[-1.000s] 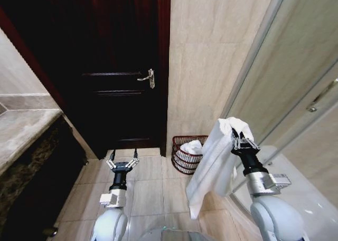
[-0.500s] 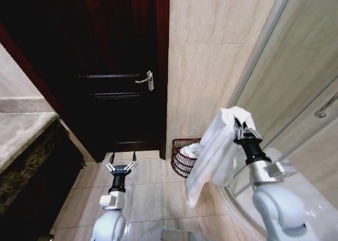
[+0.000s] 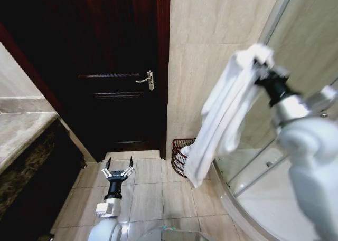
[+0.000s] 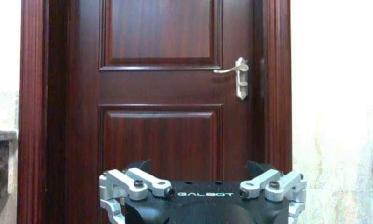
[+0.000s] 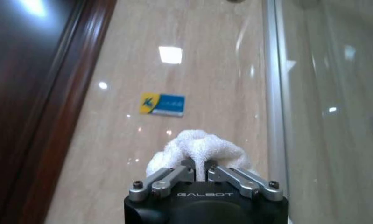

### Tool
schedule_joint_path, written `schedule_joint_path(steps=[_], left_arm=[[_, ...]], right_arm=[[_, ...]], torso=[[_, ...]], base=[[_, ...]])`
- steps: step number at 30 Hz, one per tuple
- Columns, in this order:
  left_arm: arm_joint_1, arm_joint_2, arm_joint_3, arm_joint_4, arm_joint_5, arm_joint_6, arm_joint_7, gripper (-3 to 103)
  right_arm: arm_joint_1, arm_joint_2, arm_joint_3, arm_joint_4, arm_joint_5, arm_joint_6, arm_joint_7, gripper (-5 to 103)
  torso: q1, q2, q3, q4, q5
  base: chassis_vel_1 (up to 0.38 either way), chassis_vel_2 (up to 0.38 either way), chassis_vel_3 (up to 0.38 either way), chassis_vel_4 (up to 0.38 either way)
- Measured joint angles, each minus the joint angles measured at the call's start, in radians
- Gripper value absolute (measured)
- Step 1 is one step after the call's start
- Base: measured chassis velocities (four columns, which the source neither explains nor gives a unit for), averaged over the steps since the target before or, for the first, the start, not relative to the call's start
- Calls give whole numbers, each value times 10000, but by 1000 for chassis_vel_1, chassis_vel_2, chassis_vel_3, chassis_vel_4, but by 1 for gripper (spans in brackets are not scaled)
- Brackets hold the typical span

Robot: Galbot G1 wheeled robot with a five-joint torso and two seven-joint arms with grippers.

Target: Discard the used towel into the hamper.

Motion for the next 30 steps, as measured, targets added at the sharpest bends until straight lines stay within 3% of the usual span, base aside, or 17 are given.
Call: schedule_joint_path(steps=[3,5,10,14,17,21,30], left_arm=[[2,3,14,0,-27,49,-21,100],[11,-35,32,0,-18,64,-20,100],[23,-127,20,0,1,67,-23,100],[3,-220,14,0,18,67,-32,100],[-42,-279,19,0,46,68,-36,100],[-54,-279,-38,-7,26,66,-60,100],[-19,-390,-81,-158,19,55,-97,100]], right_arm=[[1214,-366,-506,-671,291,-6,-115,7],[2796,-549,-1262,-1248,550,-51,-87,7],[4479,-524,-2431,-1794,1006,-335,378,7],[5759,-297,-3404,-2253,1346,-643,1139,7],[7922,567,-4715,-3377,2640,-854,2982,7],[9013,1293,-5291,-4445,2701,-856,3165,7],[10061,2062,-5728,-5873,2218,-851,2769,7]], torso=[[0,0,1,-1,5],[0,0,-2,-1,-6],[-1,0,-3,0,-7],[0,-1,-1,1,3],[-1,-1,-2,2,-7],[0,-1,-1,3,-2],[-1,-1,-2,0,-1]], base=[[0,0,0,0],[0,0,0,0],[0,0,0,0],[0,0,0,0],[0,0,0,0],[0,0,0,0],[0,0,0,0]])
